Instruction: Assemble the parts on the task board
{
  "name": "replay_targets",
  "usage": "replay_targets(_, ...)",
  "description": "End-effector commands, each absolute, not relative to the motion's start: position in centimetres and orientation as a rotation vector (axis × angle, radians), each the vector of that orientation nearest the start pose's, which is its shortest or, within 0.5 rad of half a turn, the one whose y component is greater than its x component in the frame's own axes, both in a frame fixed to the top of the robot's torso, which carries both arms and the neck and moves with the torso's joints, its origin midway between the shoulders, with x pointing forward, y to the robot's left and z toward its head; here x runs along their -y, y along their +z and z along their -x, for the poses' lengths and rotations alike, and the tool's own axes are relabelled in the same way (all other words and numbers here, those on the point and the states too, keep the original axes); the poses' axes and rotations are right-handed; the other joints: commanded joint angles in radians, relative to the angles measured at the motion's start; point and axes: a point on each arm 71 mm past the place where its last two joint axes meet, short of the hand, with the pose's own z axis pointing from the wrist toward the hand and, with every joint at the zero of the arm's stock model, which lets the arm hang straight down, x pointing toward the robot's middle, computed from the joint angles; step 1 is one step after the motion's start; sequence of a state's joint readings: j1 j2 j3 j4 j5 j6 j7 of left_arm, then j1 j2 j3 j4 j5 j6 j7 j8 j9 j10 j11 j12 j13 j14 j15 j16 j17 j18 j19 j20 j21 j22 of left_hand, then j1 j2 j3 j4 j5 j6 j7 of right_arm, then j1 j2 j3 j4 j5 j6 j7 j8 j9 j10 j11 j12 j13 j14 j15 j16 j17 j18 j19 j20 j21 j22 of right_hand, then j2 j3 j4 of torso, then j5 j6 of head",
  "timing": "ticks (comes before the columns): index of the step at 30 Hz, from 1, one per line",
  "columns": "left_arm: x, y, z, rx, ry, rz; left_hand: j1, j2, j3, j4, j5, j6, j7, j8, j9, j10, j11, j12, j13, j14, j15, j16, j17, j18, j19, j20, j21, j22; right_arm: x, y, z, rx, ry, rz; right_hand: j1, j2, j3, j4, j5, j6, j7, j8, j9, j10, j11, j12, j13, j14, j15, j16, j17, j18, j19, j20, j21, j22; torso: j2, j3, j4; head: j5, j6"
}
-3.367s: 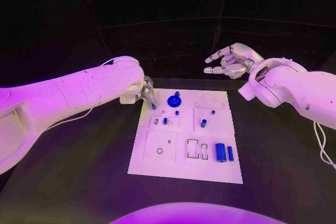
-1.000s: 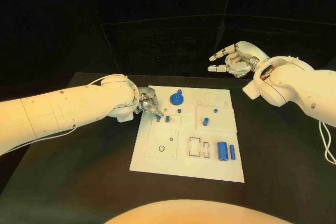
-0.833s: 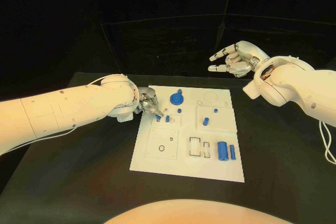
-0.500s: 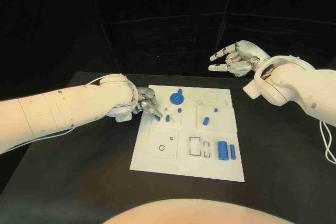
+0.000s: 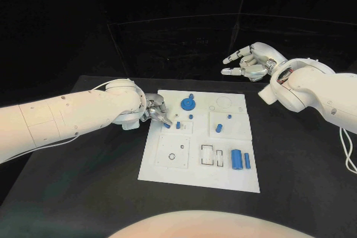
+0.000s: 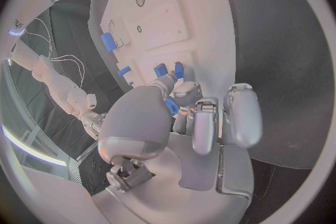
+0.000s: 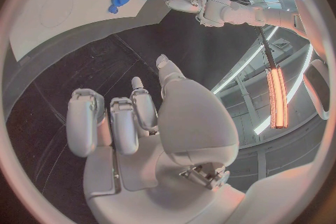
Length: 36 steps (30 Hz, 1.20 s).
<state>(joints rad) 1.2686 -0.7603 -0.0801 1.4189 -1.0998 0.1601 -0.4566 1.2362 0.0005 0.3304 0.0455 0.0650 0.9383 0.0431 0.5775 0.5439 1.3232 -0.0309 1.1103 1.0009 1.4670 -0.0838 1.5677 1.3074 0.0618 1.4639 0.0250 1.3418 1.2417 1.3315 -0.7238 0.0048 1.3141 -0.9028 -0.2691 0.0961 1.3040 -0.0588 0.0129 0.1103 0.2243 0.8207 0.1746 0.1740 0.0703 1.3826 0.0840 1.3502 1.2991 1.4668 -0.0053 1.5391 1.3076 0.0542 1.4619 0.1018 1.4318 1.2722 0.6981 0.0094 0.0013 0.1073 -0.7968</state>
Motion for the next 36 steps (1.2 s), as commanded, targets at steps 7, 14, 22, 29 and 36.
replay_targets(7, -20.38, -21.8, -49.69, -2.332, -0.386, 0.077, 0.008, -0.006, 0.112, -0.106, 0.003, 0.002, -0.005, 0.004, -0.001, 0.008, -0.004, -0.002, 0.0, 0.104, -0.007, 0.003, 0.263, 0.007, 0.004, -0.007, 0.004, 0.001, 19.8, -11.06, -54.67, -1.575, 1.014, -0.228, 0.002, 0.009, -0.008, 0.0, 0.006, -0.005, -0.001, 0.004, -0.002, -0.008, 0.001, -0.003, -0.001, 0.087, 0.01, -0.005, 0.191, 0.005, -0.003, 0.004, -0.004, -0.001, 0.0, 0.0001, -0.001, 0.001, -0.002)
replay_targets(14, -20.19, -21.83, -49.73, -2.333, -0.389, 0.075, -0.001, -0.007, 0.121, -0.105, 0.003, 0.006, -0.006, 0.006, 0.0, 0.012, -0.004, 0.002, 0.004, 0.104, -0.007, 0.003, 0.263, 0.007, 0.004, -0.007, 0.004, 0.001, 19.76, -11.06, -54.66, -1.576, 1.015, -0.226, 0.002, 0.009, -0.008, 0.0, 0.006, -0.005, -0.001, 0.004, -0.002, -0.008, 0.001, -0.003, -0.001, 0.087, 0.01, -0.005, 0.191, 0.005, -0.003, 0.004, -0.004, -0.001, 0.0, 0.0005, -0.0009, -0.001, -0.002)
replay_targets(22, -19.92, -21.89, -49.93, -2.334, -0.395, 0.095, -0.087, -0.023, 0.102, -0.056, -0.001, 0.026, -0.013, 0.021, 0.011, 0.019, -0.008, 0.006, 0.005, 0.104, -0.01, 0.003, 0.263, 0.006, 0.006, -0.008, 0.007, 0.007, 19.7, -11.06, -54.66, -1.576, 1.017, -0.225, 0.002, 0.009, -0.008, 0.0, 0.006, -0.005, -0.001, 0.004, -0.002, -0.008, 0.001, -0.003, -0.001, 0.087, 0.01, -0.005, 0.191, 0.005, -0.003, 0.004, -0.004, -0.001, 0.0, 0.0012, -0.0014, -0.001, -0.003)
replay_targets(29, -19.75, -21.95, -50.06, -2.337, -0.383, 0.103, -0.143, -0.045, 0.048, -0.022, -0.002, 0.041, -0.018, 0.031, 0.018, 0.026, -0.013, 0.014, 0.013, 0.104, -0.014, 0.003, 0.263, 0.004, 0.011, -0.012, 0.015, 0.019, 19.69, -11.05, -54.64, -1.576, 1.017, -0.225, 0.002, 0.009, -0.008, 0.0, 0.006, -0.005, -0.001, 0.004, -0.002, -0.008, 0.001, -0.003, -0.001, 0.087, 0.01, -0.005, 0.191, 0.005, -0.003, 0.004, -0.004, -0.001, 0.0, 0.0006, -0.0011, -0.003, -0.004)
replay_targets(36, -19.74, -22.0, -50.18, -2.34, -0.369, 0.109, -0.158, -0.047, 0.026, -0.01, -0.002, 0.048, -0.022, 0.038, 0.024, 0.031, -0.015, 0.021, 0.02, 0.104, -0.016, 0.003, 0.263, 0.002, 0.014, -0.014, 0.022, 0.029, 19.68, -11.05, -54.64, -1.575, 1.017, -0.225, 0.002, 0.009, -0.008, 0.0, 0.006, -0.005, -0.001, 0.004, -0.002, -0.008, 0.001, -0.003, -0.001, 0.087, 0.01, -0.005, 0.191, 0.005, -0.003, 0.004, -0.004, -0.001, 0.0, 0.0012, -0.0011, -0.005, -0.006)
